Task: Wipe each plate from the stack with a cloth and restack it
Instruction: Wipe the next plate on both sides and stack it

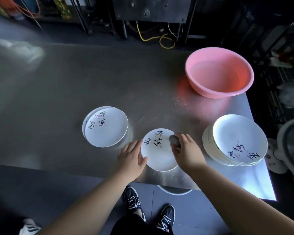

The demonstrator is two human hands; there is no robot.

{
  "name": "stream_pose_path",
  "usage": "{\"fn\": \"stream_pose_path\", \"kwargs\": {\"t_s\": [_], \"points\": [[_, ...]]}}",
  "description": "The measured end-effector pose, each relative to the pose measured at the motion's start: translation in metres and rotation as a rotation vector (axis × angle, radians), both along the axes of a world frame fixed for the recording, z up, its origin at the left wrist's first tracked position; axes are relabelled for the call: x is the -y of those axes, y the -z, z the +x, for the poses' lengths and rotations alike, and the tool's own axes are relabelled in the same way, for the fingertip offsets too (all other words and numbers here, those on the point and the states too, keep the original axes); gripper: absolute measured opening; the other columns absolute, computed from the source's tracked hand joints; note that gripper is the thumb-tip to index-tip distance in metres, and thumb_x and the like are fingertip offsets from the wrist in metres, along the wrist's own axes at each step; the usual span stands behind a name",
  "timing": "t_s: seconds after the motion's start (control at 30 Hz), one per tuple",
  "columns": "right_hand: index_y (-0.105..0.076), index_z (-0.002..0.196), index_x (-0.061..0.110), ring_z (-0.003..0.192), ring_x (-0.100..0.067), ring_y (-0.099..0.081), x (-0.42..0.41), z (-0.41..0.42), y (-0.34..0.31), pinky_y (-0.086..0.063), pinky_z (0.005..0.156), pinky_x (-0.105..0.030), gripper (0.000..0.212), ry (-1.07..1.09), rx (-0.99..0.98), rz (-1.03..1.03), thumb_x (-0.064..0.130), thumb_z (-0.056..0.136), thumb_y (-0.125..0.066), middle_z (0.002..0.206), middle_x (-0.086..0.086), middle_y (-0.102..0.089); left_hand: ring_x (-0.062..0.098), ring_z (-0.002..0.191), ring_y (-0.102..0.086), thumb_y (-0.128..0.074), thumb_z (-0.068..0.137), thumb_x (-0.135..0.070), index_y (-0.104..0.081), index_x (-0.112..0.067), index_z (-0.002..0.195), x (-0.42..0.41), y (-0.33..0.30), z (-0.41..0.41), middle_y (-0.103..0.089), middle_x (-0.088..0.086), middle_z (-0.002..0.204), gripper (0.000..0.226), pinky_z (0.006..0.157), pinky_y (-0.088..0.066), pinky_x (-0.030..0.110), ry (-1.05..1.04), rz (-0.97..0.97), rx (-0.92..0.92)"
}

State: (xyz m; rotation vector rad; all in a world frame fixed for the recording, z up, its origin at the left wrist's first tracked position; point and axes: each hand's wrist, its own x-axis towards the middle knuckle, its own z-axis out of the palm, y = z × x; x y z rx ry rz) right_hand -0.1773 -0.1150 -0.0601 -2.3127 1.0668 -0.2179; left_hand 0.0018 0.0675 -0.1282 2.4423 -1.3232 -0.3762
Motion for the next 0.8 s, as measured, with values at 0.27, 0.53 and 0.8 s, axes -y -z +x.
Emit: {"fn": "stream_pose_path", "kwargs": {"t_s": [0.27, 0.53, 0.8], "points": [[-0.012, 0.166, 0.011, 0.16, -0.027, 0.019, -0.038, 0.019, 0.037, 0.011, 0.13, -0.043, 0.088, -0.484, -0.423, -0.173, 0.065, 0.097, -0.01, 0.176, -0.001, 0.003, 0.019, 0.162, -0.003, -0.03, 0.102, -0.063, -0.012, -0.027, 0.168, -0.011, 0.019, -0.002, -0.005, -0.011, 0.175, 0.077, 0.128, -0.01, 0.051, 0.173, 0.084, 0.123], [0.011, 0.167, 0.015, 0.156, -0.017, 0.028, -0.021, 0.041, 0.041, 0.016, 0.128, -0.037, 0.105, -0.487, -0.527, -0.108, 0.077, 0.081, 0.009, 0.172, 0.001, 0.026, 0.025, 0.162, -0.011, -0.036, 0.102, -0.059, -0.027, -0.019, 0.165, -0.008, 0.024, -0.002, -0.018, -0.005, 0.174, 0.075, 0.127, -0.016, 0.058, 0.187, 0.025, 0.191], [-0.018, 0.167, 0.01, 0.161, -0.038, -0.008, -0.054, -0.001, 0.04, -0.019, 0.129, -0.055, 0.098, -0.781, -0.54, -0.199, 0.079, 0.098, -0.005, 0.174, -0.014, -0.015, 0.025, 0.161, -0.015, -0.03, 0.104, -0.061, -0.029, -0.018, 0.164, -0.008, 0.03, -0.002, -0.021, -0.003, 0.173, 0.075, 0.127, -0.017, 0.057, 0.172, -0.001, 0.191]]}}
